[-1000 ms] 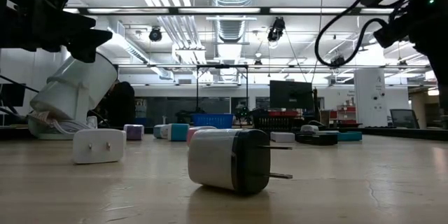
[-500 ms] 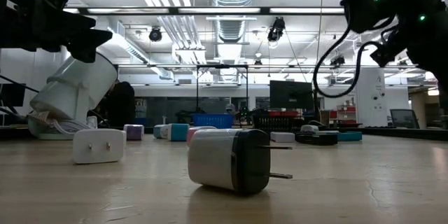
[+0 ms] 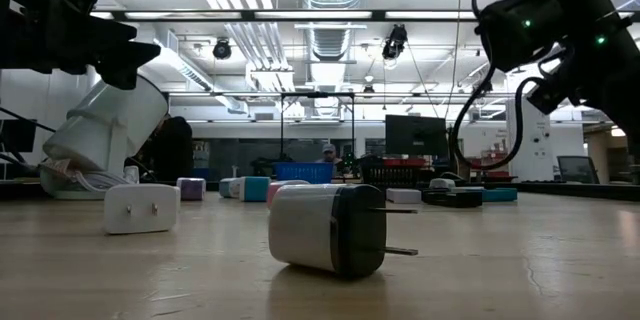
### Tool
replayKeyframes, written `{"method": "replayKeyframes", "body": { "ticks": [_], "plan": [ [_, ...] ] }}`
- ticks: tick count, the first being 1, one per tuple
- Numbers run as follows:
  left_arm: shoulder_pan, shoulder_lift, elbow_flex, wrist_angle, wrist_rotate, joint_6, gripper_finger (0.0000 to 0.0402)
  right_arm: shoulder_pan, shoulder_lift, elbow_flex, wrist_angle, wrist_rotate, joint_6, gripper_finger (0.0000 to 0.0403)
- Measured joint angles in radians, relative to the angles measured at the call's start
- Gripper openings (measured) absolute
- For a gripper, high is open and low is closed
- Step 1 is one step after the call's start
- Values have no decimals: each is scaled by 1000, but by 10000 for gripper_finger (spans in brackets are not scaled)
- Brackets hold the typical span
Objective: Pick & Place Office items
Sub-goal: Put the right small blue adapter into the blue basket
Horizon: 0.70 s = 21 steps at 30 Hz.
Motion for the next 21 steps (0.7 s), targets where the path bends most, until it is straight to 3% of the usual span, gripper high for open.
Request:
{"method": "replayKeyframes", "body": {
  "ticks": [21],
  "plan": [
    [0,0,0,0,0,0,227,0,230,-1,65,-18,-24,265]
  ]
}}
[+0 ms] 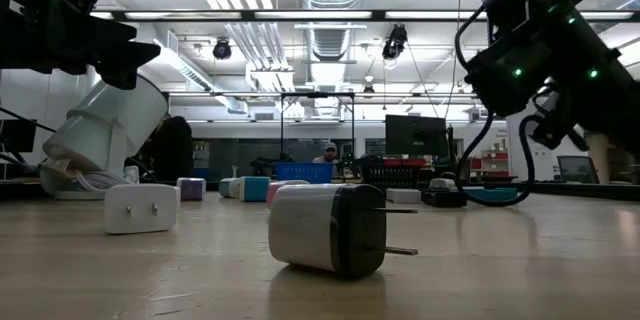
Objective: Pick & Place Office items
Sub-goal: Put the right small blue adapter into the blue basket
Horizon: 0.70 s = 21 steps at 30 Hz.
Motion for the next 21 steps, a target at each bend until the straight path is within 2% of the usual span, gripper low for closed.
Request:
{"method": "replayKeyframes", "body": {
  "ticks": [3,15,21],
  "plan": [
    [0,0,0,0,0,0,227,0,18,-24,41,-22,-2,264],
    [0,0,0,0,0,0,227,3,14,-27,23,-13,25,240],
    [0,0,0,0,0,0,227,35,12,-31,24,64,-19,240]
  ]
}}
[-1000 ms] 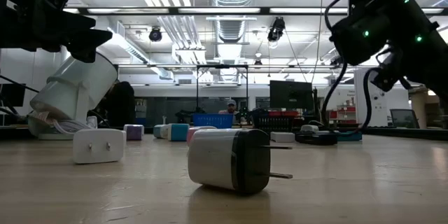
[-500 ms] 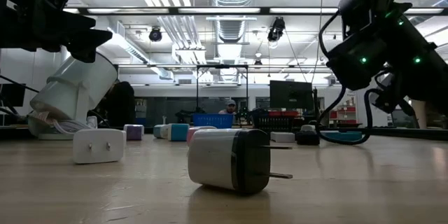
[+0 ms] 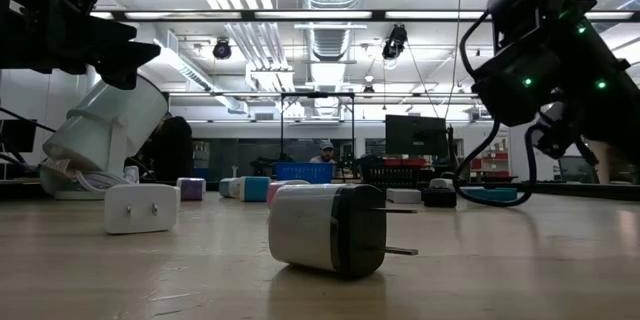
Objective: Pick & Place Office items
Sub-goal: Put the right small blue adapter into the blue basket
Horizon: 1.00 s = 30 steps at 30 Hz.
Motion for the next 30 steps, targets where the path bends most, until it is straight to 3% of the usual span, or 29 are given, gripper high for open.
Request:
{"method": "replayKeyframes", "body": {
  "ticks": [6,12,21,30],
  "plan": [
    [0,0,0,0,0,0,227,23,-28,-4,-1,9,-55,240],
    [0,0,0,0,0,0,227,45,-34,-4,13,8,-9,240],
    [0,0,0,0,0,0,227,55,-31,-3,26,-126,42,240],
    [0,0,0,0,0,0,227,55,-31,-58,82,-133,27,227]
  ]
}}
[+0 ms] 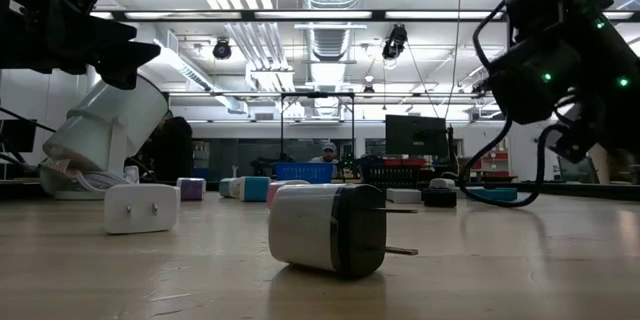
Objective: Pick & Place Office items
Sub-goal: Put the right small blue adapter into the blue basket
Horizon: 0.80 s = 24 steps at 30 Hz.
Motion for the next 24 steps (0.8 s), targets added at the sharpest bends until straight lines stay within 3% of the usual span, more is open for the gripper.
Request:
{"method": "replayKeyframes", "body": {
  "ticks": [6,16,24],
  "plan": [
    [0,0,0,0,0,0,227,0,-4,-54,58,-3,28,226],
    [0,0,0,0,0,0,227,0,-72,5,-5,5,34,224],
    [0,0,0,0,0,0,227,0,-96,5,-16,92,49,189]
  ]
}}
